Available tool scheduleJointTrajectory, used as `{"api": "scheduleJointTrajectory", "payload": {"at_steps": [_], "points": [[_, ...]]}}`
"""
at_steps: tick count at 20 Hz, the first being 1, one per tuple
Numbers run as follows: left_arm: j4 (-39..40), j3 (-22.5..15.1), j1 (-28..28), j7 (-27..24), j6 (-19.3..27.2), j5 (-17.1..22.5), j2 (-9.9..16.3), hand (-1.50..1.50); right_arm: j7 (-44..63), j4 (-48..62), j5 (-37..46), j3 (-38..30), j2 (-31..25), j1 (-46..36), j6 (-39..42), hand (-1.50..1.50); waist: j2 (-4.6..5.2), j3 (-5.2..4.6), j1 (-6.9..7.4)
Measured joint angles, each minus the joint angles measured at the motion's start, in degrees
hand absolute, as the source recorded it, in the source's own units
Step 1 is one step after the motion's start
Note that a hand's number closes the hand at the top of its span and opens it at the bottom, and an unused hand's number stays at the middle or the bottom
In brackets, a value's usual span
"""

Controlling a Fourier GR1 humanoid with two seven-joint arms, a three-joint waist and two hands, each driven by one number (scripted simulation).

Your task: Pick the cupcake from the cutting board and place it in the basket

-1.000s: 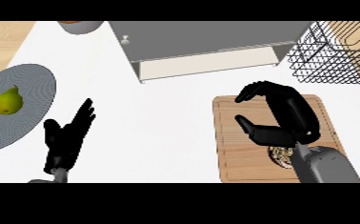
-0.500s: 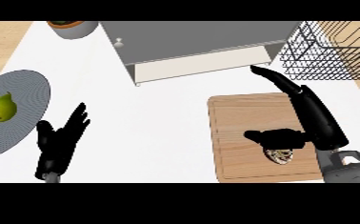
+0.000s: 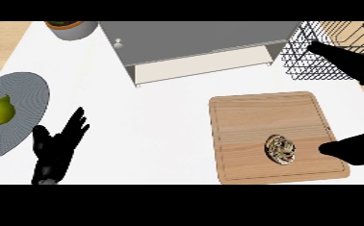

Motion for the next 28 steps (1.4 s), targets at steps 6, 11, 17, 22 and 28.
{"api": "scheduleJointTrajectory", "payload": {"at_steps": [6, 11, 17, 22, 28], "points": [[-1.1, 0.0, 0.7, 0.4, 0.0, -0.2, 0.0, 0.0, 8.3, -2.9, -14.1, -5.0, -10.6, -0.4, 14.6, -1.5, 0.2, 0.08, 0.07], [-2.2, 0.0, 1.5, 0.8, -0.4, -0.3, 0.2, 0.0, 12.6, -4.3, -24.6, -10.6, -17.2, 1.0, 21.6, -1.5, 0.38, 0.13, 0.37], [-1.6, 0.3, 0.7, 1.2, -1.0, -0.7, -0.2, 0.0, 15.6, -6.8, -31.3, -14.2, -19.0, 3.2, 22.9, -1.5, 0.66, 0.24, 1.18], [-2.3, 0.3, 0.9, 1.9, -1.4, -1.1, -0.4, 0.0, 14.9, -8.7, -28.9, -16.4, -15.2, 8.0, 23.0, -1.5, 0.8, 0.31, 1.49], [-2.5, 0.1, 0.4, 2.4, -1.5, -2.1, -1.3, 0.0, 15.4, -11.0, -20.9, -11.6, -7.9, 9.8, 20.7, -1.5, 1.0, 0.34, 2.43]]}}
